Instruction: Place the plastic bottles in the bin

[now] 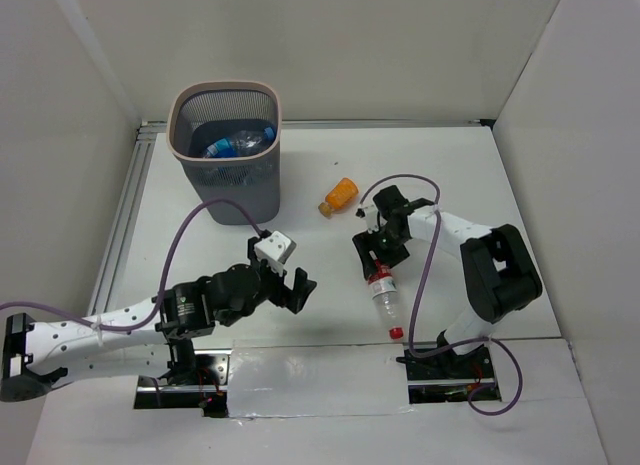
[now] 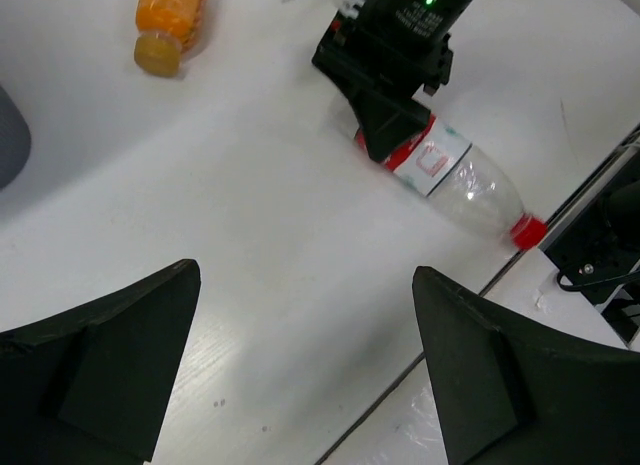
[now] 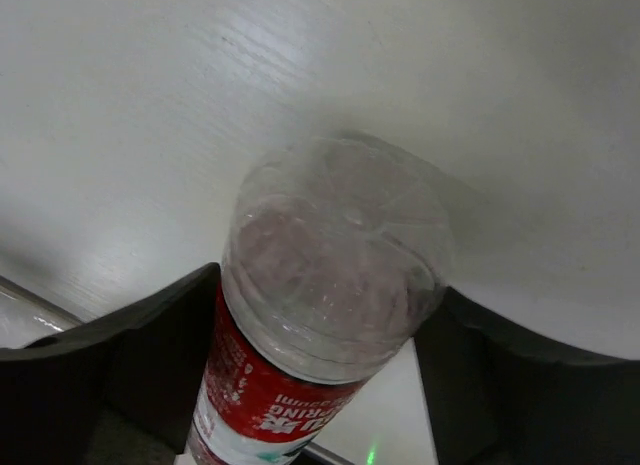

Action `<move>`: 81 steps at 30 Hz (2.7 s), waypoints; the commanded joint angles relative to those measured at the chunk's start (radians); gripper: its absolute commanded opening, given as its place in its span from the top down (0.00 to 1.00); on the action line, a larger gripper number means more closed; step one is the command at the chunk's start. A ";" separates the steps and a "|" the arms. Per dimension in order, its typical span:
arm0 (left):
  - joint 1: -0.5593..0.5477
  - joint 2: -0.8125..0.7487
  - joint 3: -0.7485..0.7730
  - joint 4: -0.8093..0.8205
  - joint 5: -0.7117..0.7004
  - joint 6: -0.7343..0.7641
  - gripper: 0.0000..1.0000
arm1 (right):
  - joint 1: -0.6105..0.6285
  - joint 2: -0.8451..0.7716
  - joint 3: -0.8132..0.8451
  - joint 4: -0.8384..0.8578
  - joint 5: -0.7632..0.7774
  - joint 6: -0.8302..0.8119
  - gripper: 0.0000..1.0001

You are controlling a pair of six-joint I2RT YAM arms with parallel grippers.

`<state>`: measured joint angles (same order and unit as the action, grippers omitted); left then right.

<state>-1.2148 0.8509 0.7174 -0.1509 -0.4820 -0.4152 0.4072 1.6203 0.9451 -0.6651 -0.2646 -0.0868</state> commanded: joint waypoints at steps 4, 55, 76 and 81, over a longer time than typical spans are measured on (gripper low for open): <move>-0.006 -0.053 -0.056 0.007 -0.043 -0.083 0.00 | 0.008 -0.017 0.066 -0.016 -0.028 -0.045 0.53; 0.127 0.384 0.023 0.327 0.080 0.176 0.00 | -0.012 0.362 1.510 0.655 -0.173 0.124 0.00; 0.397 1.117 0.638 0.349 0.072 0.368 0.00 | -0.673 -0.381 0.249 -0.183 -0.691 -0.479 0.53; 0.431 1.238 0.753 0.312 0.023 0.401 0.00 | -0.682 -0.436 0.193 -0.183 -0.712 -0.479 0.11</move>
<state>-0.8051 2.0304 1.4006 0.1570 -0.4217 -0.0528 -0.2722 1.2091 1.1519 -0.8387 -0.9165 -0.5289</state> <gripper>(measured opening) 1.001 0.860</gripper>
